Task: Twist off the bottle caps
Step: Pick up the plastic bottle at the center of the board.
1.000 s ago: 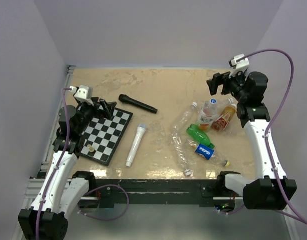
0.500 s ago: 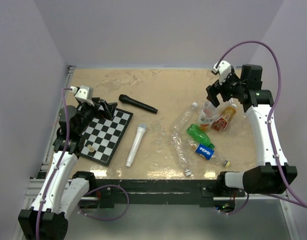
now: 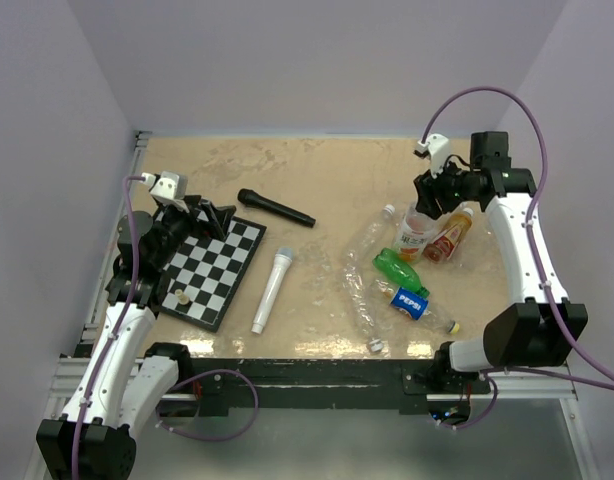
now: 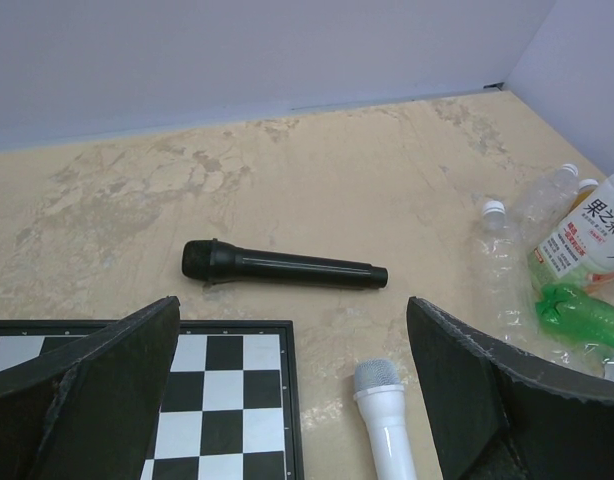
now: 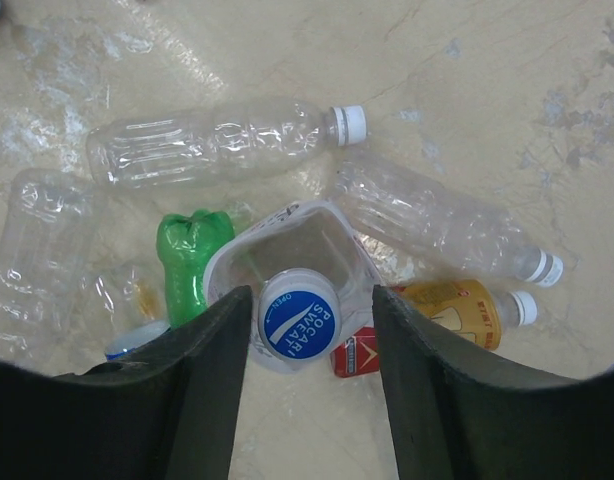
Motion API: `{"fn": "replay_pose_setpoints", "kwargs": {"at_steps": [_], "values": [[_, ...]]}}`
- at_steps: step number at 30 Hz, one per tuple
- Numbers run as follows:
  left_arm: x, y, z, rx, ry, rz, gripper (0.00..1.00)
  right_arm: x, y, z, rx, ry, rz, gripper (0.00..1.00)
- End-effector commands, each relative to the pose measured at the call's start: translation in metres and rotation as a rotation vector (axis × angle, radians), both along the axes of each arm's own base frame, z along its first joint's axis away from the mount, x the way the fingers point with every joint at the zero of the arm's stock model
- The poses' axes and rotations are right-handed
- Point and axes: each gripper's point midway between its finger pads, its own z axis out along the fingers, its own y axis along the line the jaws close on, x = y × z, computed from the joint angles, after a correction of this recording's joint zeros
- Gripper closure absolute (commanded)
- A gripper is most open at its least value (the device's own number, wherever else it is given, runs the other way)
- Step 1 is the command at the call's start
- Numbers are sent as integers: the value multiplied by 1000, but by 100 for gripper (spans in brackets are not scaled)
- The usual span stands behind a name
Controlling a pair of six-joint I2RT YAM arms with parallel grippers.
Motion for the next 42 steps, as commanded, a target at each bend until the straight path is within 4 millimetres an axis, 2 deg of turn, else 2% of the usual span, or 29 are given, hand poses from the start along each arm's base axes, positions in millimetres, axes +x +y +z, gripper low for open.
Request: {"fn": "replay_pose_setpoints", "kwargs": {"at_steps": [1,4,8,12,14,17,23,28,32,38,42], "values": [[0,-2,28,-19,-84,-17,0,4,-1,15,-4,-30,-5,49],[0,-2,29,-19,-86,-17,0,2,-1,15,-6,-24,-1,61],[0,-3,28,-19,-84,-21,0,-1,-1,16,-12,-21,10,87],[-1,-5,29,-29,-83,-33,0,-1,-2,44,-20,-102,9,95],[-1,-7,29,-37,-80,-39,0,-1,-4,65,-31,-160,-1,96],[0,-9,27,-45,-70,-50,0,-5,-4,86,-37,-204,7,97],[-5,-18,26,-32,-82,-115,0,-31,13,105,-6,-209,136,98],[-11,-34,23,-32,-90,-224,0,-56,32,130,49,-251,248,99],[-17,-45,24,-46,-102,-298,0,-64,47,143,89,-279,315,99],[-35,-67,22,-60,-137,-443,0,-80,108,140,186,-234,500,100],[-45,-80,19,-59,-153,-511,0,-86,132,140,235,-214,589,100]]}}
